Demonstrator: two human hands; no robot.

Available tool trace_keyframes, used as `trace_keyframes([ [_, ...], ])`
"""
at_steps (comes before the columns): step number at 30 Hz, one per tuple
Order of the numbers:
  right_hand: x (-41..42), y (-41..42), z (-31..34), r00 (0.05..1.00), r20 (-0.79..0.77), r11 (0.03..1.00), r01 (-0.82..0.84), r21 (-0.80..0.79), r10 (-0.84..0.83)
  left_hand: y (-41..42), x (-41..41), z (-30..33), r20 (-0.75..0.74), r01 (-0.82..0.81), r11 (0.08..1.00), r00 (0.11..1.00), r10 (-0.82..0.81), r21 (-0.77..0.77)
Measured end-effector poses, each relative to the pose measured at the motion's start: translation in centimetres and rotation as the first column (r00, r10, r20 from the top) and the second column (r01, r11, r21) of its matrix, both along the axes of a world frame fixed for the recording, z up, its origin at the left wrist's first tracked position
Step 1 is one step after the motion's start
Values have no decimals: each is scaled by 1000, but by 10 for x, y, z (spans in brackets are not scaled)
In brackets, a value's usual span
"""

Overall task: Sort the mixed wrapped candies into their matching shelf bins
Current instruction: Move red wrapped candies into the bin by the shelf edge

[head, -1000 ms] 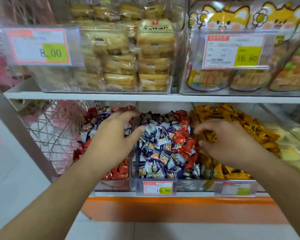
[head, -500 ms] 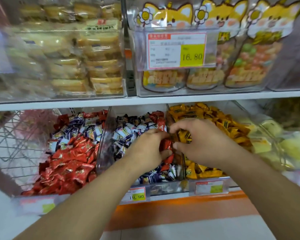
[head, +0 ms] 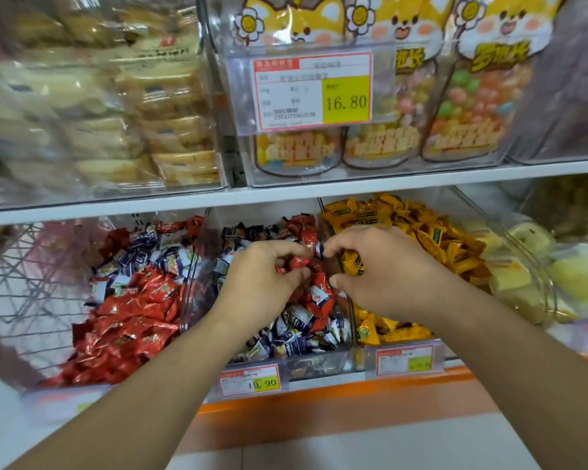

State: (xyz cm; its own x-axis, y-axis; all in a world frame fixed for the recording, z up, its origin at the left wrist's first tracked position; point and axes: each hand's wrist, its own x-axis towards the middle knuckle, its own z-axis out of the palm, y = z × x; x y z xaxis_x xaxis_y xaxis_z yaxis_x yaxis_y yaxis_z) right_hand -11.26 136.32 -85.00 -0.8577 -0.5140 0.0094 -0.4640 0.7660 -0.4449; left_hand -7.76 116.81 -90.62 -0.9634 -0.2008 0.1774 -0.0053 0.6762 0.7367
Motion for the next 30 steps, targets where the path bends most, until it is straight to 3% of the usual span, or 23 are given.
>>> trace_keyframes([
  [6,4,-6,-1,1000,-28,1000,-5,14,6,-17,24,13,17,31,940,999,-39,340],
  [10,6,-10,-1,999,-52,999,-2,39,4,-33,49,29,0,40,911,999,-44,410],
  [14,8,-15,-4,996,-89,997,-12,71,18,-64,71,45,-41,-88,956,994,103,280],
  [17,6,-18,-7,993,-117,995,-16,95,27,-95,81,49,-84,-251,968,964,252,27],
  [20,4,-17,-7,992,-121,996,-17,93,28,-112,86,48,-88,-304,927,953,291,-221],
  [23,2,-16,-8,992,-122,996,-21,92,32,-112,84,46,-72,-244,909,970,234,-337],
  [30,1,-17,-7,994,-113,996,13,93,-2,-64,63,37,-61,68,913,993,-101,-402],
])
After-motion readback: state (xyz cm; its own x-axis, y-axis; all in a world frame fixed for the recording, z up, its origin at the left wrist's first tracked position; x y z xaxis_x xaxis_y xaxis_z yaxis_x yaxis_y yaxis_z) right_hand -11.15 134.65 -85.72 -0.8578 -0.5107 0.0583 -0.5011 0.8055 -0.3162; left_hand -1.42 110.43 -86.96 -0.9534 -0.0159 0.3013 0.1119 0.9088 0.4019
